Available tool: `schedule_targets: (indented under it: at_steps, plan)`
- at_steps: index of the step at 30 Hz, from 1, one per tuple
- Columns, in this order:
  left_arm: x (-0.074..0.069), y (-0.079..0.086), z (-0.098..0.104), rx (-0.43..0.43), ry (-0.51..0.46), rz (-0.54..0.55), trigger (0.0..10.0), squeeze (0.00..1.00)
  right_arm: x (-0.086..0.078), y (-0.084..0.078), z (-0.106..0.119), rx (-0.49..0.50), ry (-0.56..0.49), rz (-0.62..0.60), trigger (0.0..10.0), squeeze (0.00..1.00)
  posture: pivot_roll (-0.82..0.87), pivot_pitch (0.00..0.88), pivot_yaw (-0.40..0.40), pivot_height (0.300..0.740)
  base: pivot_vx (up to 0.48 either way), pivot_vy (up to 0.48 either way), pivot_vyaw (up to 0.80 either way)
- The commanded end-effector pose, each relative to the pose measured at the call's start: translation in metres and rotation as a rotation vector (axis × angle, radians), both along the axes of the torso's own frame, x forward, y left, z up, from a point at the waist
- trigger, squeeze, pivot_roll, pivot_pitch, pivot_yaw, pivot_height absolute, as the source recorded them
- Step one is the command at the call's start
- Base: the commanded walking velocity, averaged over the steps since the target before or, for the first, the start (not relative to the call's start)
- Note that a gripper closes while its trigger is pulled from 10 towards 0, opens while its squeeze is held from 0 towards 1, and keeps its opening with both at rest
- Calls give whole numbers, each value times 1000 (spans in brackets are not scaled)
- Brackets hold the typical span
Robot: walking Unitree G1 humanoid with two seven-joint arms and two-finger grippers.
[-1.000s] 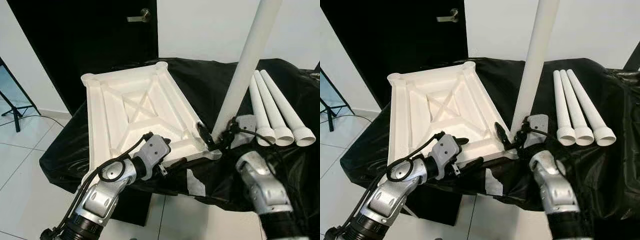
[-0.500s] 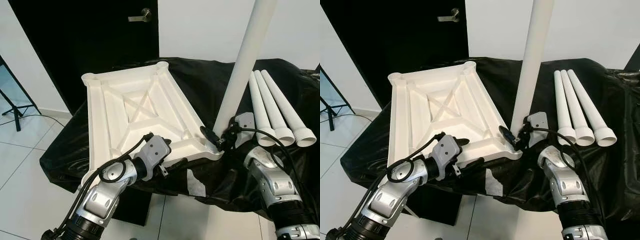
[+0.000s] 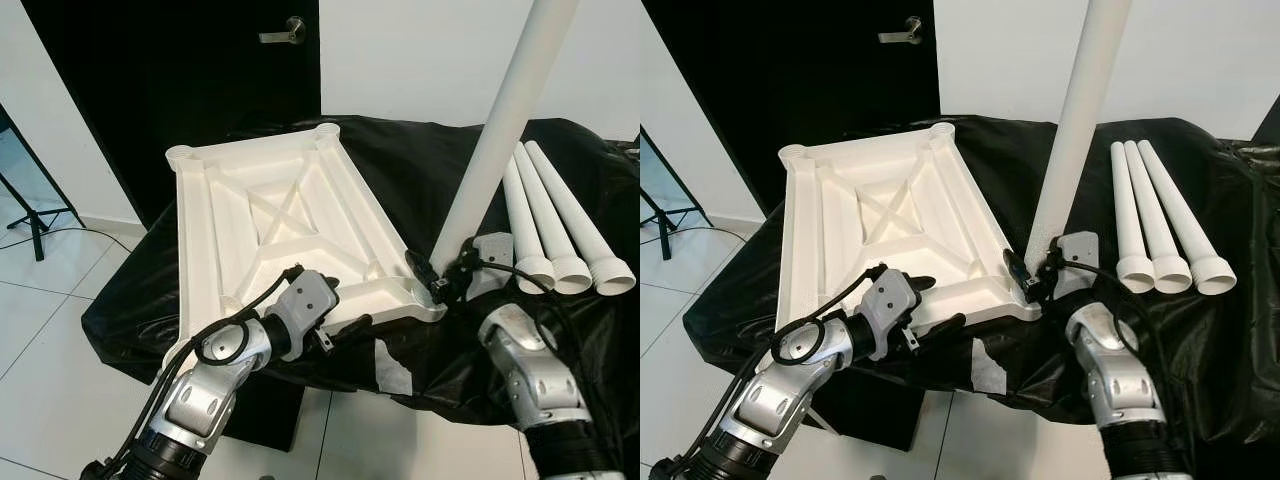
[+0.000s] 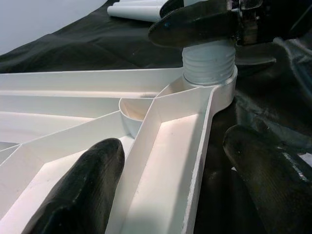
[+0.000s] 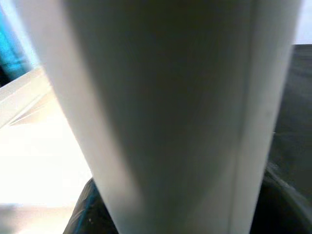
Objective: Building children table
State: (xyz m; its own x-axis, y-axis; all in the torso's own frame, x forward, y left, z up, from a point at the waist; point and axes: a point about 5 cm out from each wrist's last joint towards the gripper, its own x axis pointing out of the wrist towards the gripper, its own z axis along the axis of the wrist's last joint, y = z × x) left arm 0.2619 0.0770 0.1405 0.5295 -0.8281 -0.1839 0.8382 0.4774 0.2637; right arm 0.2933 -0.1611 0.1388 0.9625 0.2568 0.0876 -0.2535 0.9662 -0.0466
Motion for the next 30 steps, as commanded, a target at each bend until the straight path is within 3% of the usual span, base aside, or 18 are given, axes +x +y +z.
schedule_targets:
  at_steps: [1, 2, 6, 23, 24, 25, 26, 30]
  plan:
    - [1, 2, -1, 12, -13, 20, 10000, 0, -2, 1, -9, -3, 44, -30, 10000, 0, 17, 0, 19, 740, 0, 0, 0]
    - [0, 1, -1, 15, -13, 12, 10000, 0, -6, 7, -10, 20, 38, -133, 10000, 0, 15, 0, 25, 740, 0, 0, 0]
    - [0, 1, 0, 16, -13, 8, 10000, 0, -10, 12, -12, 28, 47, -227, 10000, 0, 16, 0, 24, 740, 0, 0, 0]
    - [2, -2, -2, 18, -13, 1, 10000, 0, -8, 22, -7, 78, 31, -282, 10000, 0, 8, 0, 21, 740, 0, 0, 0]
    - [2, -3, -1, 16, -15, 0, 10000, 0, -7, 23, -6, 81, 29, -277, 10000, 129, 8, 0, 21, 740, 0, 0, 0]
    - [3, -3, -1, 14, -16, -1, 10000, 0, -7, 23, -6, 82, 28, -274, 10000, 690, 8, 0, 21, 740, 0, 0, 0]
    - [3, -3, -1, 13, -17, -1, 10000, 0, -6, 22, -5, 82, 21, -263, 10000, 1000, 10, 0, 18, 740, 0, 0, 0]
    - [3, -3, -2, 17, -21, 0, 10000, 0, -7, 18, -4, 81, 1, -242, 10000, 1000, 9, 0, 19, 740, 0, 0, 0]
